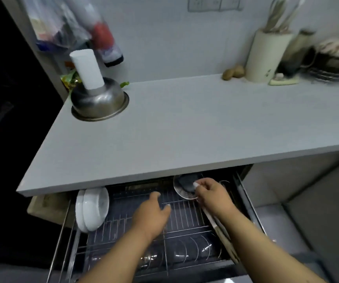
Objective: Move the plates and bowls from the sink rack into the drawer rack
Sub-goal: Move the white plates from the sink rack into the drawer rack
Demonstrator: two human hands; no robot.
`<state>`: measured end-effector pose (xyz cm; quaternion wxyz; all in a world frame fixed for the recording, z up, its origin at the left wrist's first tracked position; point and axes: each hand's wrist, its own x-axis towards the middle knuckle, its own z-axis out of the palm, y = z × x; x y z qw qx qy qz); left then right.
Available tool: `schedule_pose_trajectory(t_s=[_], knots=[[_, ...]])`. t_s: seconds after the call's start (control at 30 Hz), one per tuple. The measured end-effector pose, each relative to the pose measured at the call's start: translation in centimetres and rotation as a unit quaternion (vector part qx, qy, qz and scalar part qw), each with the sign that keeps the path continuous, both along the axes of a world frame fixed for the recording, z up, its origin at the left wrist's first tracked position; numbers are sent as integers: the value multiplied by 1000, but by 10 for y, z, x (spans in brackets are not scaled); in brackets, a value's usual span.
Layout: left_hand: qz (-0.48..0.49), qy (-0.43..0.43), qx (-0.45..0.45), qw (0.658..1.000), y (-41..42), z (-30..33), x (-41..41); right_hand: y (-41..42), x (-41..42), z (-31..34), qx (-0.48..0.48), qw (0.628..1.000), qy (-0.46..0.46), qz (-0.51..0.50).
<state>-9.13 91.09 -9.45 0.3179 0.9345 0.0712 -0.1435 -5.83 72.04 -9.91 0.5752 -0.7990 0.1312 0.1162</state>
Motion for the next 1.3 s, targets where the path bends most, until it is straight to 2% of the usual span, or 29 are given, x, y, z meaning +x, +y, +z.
schedule_pose_trajectory(t_s=[0.1,0.3,0.47,0.67,1.0,1.17,1.3], knots=[[-55,-22,-1,998,-65,17,12,-72,-7,25,-39,998,-36,-44],[-169,-48,-11,984,-214,38,27,-227,-34,48,-13,983,-61,-175],[-262,-71,-13,962,-351,42,28,-350,-66,62,-32,967,-62,-245],[-348,-57,-34,935,-493,43,15,-478,-105,73,-55,934,-62,-347],[-474,-90,-42,875,-611,40,12,-574,-162,70,-91,875,-30,-474],[-524,-98,-56,844,-669,36,23,-617,-162,76,-111,842,-14,-528],[-570,-104,-55,813,-725,36,38,-661,-151,85,-172,813,0,-556]])
